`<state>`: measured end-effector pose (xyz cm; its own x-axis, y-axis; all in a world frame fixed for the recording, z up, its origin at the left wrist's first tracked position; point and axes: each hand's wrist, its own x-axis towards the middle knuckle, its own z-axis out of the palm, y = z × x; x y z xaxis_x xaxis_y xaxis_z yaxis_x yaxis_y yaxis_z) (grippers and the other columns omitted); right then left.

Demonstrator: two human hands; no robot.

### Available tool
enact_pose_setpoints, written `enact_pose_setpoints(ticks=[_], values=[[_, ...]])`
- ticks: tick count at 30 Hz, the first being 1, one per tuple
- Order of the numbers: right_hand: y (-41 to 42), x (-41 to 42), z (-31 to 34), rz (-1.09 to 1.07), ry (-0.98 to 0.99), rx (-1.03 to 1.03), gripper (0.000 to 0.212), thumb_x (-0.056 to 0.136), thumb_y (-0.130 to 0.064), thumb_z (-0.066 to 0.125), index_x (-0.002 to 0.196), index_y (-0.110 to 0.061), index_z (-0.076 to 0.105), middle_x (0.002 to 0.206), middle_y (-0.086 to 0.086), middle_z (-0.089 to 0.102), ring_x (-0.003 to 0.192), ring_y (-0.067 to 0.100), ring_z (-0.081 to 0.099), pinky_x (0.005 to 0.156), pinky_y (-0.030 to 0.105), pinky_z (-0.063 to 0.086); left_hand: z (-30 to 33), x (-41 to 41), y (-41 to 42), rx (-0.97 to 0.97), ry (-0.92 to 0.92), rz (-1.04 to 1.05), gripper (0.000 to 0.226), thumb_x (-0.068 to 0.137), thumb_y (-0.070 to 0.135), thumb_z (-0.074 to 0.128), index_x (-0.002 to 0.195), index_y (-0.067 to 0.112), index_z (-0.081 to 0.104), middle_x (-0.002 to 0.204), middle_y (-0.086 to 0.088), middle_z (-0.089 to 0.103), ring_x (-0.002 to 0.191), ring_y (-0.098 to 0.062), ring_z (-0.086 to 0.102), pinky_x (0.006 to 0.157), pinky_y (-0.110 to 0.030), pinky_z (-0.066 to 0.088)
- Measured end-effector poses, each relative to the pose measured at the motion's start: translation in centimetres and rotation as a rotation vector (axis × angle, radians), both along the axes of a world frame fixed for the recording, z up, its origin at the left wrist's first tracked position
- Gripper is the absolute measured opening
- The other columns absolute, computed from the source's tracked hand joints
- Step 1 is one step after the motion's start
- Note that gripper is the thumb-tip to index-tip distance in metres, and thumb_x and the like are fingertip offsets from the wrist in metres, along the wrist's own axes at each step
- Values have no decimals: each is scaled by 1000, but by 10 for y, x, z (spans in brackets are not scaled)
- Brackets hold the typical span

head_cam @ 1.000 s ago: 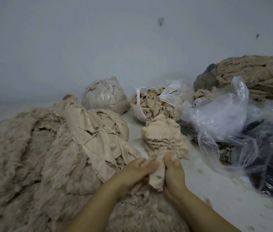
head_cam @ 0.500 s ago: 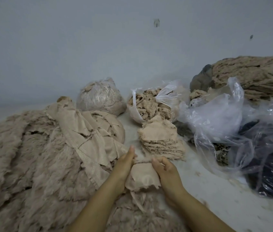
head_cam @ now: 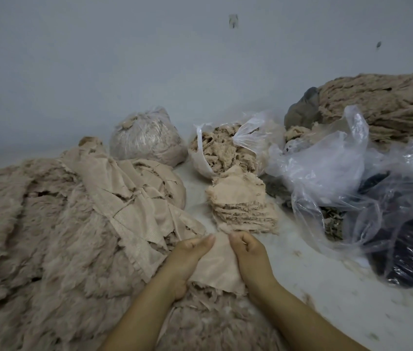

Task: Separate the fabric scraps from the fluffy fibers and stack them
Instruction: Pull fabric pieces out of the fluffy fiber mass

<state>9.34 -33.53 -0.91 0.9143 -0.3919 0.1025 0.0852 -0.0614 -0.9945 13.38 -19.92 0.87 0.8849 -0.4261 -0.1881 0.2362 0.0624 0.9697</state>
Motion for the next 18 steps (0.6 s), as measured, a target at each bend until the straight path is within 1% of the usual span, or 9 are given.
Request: enact_pose_setpoints(ticks=[3, 4, 6, 8, 10, 12, 14, 16, 18], values=[[5, -2, -2, 26, -14, -86, 30, 99, -28, 48, 72, -17, 53, 65, -5, 54, 63, 9, 50, 62, 27, 42, 0, -2, -4, 12, -52, 56, 29, 87, 31, 64, 100, 5, 71, 98, -17, 72, 97, -32, 68, 90, -42, 52], [9, -4, -3, 50, -12, -118, 28, 98, -31, 49, 74, -18, 54, 66, -5, 56, 64, 8, 52, 63, 27, 44, -1, -4, -7, 14, -69, 59, 25, 90, 28, 62, 98, 6, 70, 96, -16, 73, 94, -29, 69, 87, -39, 54], [12, -5, -4, 54, -16, -187, 26, 97, -32, 50, 76, -19, 55, 65, -6, 58, 62, 4, 53, 62, 21, 43, -3, -7, -12, 20, -137, 65, 19, 95, 19, 55, 89, 8, 69, 86, -10, 74, 80, -18, 70, 73, -28, 55], [7, -2, -4, -19, -47, -221, 29, 98, -27, 50, 72, -14, 52, 63, -6, 53, 60, 4, 47, 56, 17, 38, 0, -10, -15, 39, -217, 109, 25, 97, 14, 50, 76, 15, 65, 69, 3, 68, 66, -8, 63, 60, -18, 49], [2, 0, -3, -88, -85, -183, 33, 99, -24, 48, 67, -14, 46, 61, -6, 47, 59, 7, 43, 54, 18, 34, 1, -11, -19, 70, -268, 127, 33, 97, 14, 51, 65, 20, 59, 63, 5, 57, 64, -10, 52, 60, -20, 42], [2, 2, -4, -146, -97, -151, 37, 99, -24, 47, 63, -19, 42, 57, -9, 44, 58, 7, 41, 55, 21, 33, 1, -13, -22, 86, -284, 117, 37, 97, 14, 50, 61, 22, 57, 61, 7, 53, 62, -7, 48, 58, -18, 40], [-2, 6, -6, -231, -76, -128, 37, 100, -24, 44, 63, -20, 43, 56, -8, 44, 59, 11, 42, 60, 28, 35, 0, -13, -22, 78, -266, 121, 33, 97, 15, 50, 66, 19, 57, 64, 4, 53, 64, -7, 48, 56, -16, 40], [-14, 9, -5, -279, -44, -43, 35, 101, -25, 40, 69, -17, 49, 56, -1, 46, 58, 19, 44, 64, 34, 36, 1, -11, -18, 55, -231, 143, 23, 98, 18, 49, 76, 12, 55, 71, -3, 50, 68, -13, 46, 56, -18, 39], [-19, 8, -3, -194, -36, 23, 34, 101, -32, 40, 74, -19, 55, 56, -1, 50, 58, 20, 48, 65, 35, 39, 2, -10, -13, 54, -221, 114, 22, 98, 20, 49, 80, 10, 58, 74, -5, 54, 70, -15, 50, 60, -21, 42]])
